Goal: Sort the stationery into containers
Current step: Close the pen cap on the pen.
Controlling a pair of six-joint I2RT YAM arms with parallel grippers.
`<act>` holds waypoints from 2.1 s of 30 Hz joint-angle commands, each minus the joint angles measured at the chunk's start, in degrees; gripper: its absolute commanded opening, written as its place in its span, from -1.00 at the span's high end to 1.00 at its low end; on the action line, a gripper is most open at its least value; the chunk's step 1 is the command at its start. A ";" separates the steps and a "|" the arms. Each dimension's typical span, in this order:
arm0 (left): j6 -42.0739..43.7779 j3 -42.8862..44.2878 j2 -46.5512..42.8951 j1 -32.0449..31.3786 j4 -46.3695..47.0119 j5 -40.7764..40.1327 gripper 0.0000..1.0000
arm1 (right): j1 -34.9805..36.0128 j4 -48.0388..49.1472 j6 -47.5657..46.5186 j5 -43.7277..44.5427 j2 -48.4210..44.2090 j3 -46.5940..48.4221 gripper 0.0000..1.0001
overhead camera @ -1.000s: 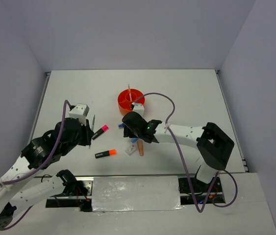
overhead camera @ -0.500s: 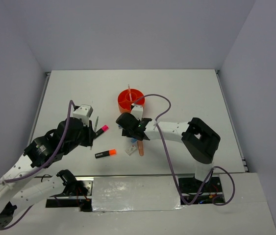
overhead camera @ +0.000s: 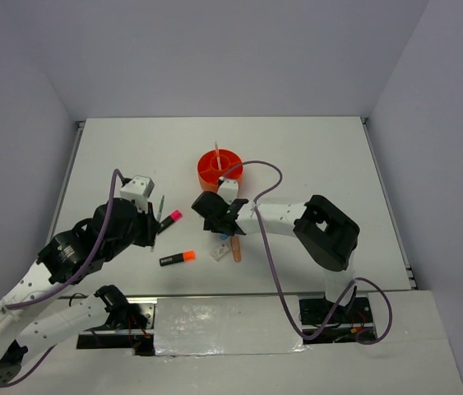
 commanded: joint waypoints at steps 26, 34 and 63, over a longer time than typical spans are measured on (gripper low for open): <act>1.58 -0.02 -0.74 -0.72 2.35 0.70 1.00 | 3.01 -5.30 4.93 4.59 0.98 0.66 -0.09; 1.49 0.07 -0.74 -0.99 2.27 0.61 1.00 | 4.33 -7.68 7.39 5.91 1.59 1.28 -0.11; 0.70 0.15 -1.79 -3.01 1.74 -0.79 1.00 | 6.53 -8.65 10.74 8.28 5.99 4.18 0.39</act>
